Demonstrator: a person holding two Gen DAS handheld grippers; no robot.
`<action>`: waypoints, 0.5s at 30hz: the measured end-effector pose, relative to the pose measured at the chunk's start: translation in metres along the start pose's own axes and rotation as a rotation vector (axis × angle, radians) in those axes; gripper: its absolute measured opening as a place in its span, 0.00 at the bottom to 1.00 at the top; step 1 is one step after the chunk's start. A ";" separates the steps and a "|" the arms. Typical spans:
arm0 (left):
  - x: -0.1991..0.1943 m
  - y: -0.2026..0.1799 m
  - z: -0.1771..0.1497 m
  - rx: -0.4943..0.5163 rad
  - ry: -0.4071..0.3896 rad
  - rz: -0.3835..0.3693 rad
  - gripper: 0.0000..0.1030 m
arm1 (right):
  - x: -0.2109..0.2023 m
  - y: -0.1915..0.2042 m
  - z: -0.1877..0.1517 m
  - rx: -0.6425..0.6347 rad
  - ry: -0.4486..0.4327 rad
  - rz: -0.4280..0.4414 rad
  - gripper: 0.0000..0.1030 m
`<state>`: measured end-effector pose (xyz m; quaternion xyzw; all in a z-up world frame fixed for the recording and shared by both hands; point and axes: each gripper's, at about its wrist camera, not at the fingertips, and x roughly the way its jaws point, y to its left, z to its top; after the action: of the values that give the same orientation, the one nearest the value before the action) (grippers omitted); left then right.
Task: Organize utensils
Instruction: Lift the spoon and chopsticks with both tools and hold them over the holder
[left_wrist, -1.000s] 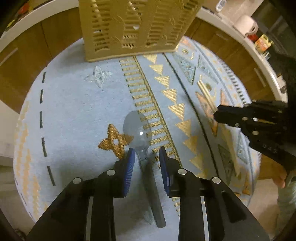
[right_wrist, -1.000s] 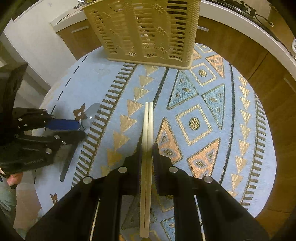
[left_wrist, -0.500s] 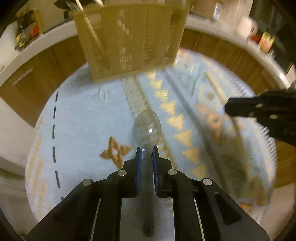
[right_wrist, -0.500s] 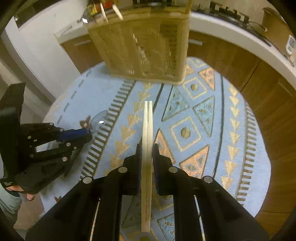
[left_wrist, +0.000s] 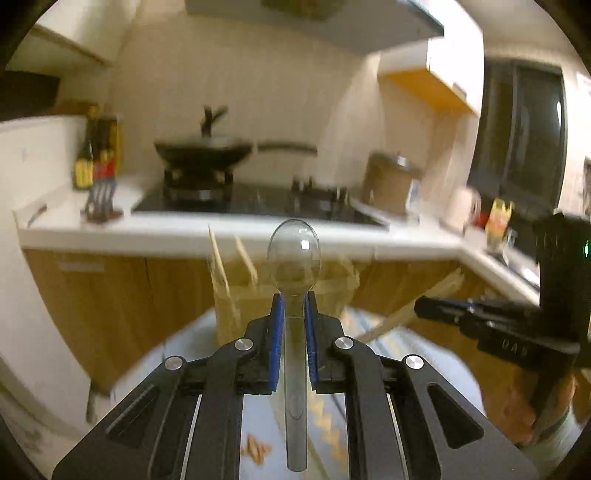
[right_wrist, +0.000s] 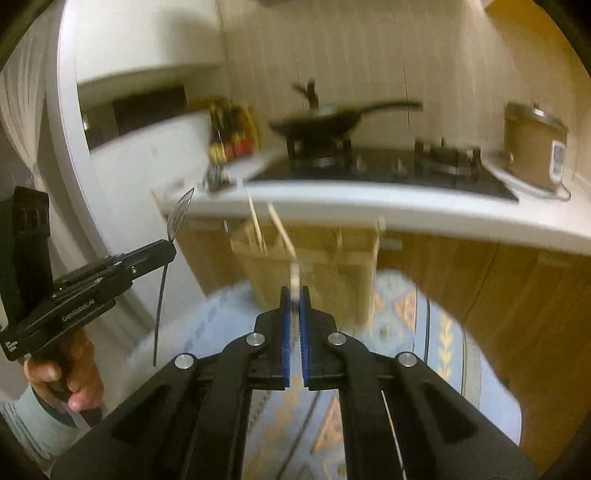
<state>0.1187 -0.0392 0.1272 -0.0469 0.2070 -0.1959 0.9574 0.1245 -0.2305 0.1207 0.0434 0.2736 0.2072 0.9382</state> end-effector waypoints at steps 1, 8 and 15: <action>0.000 0.000 0.008 0.002 -0.014 0.001 0.09 | 0.001 0.002 0.008 -0.004 -0.010 0.009 0.03; -0.004 0.007 0.026 -0.007 -0.077 -0.011 0.09 | 0.009 -0.009 0.014 0.020 0.052 0.080 0.03; 0.002 0.028 0.007 -0.065 -0.039 -0.031 0.09 | -0.007 -0.021 -0.024 0.065 0.166 0.084 0.03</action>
<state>0.1333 -0.0142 0.1278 -0.0848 0.1936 -0.2028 0.9561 0.1135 -0.2533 0.0997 0.0680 0.3550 0.2403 0.9009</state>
